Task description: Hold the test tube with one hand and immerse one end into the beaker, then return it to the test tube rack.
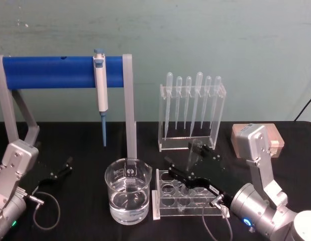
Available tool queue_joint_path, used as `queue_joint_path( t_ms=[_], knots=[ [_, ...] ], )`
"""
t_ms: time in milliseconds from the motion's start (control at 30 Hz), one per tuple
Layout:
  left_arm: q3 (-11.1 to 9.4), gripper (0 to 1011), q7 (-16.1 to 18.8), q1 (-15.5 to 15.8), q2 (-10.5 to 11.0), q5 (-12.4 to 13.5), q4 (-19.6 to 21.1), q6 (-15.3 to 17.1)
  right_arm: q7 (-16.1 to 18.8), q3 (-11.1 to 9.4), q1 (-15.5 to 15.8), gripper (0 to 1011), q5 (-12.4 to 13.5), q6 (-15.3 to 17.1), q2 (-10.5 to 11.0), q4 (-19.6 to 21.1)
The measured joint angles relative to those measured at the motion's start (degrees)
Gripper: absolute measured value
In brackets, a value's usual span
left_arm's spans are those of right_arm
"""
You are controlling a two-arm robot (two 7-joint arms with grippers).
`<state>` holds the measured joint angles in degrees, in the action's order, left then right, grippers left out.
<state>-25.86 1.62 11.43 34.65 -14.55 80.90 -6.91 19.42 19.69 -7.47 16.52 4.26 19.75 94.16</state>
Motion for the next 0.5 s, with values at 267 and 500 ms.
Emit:
queue_joint_path(
  t_ms=[267,500],
  knots=[
    [0.00,1000,0.00,0.00,0.00,0.00,0.00,0.00,-0.01,-0.44,0.09,1002,0.26,-0.11,0.14,0.71],
    [0.00,1000,0.00,0.00,0.00,0.00,0.00,0.00,-0.34,-1.47,0.15,1002,0.91,-0.30,0.35,2.48]
  ],
)
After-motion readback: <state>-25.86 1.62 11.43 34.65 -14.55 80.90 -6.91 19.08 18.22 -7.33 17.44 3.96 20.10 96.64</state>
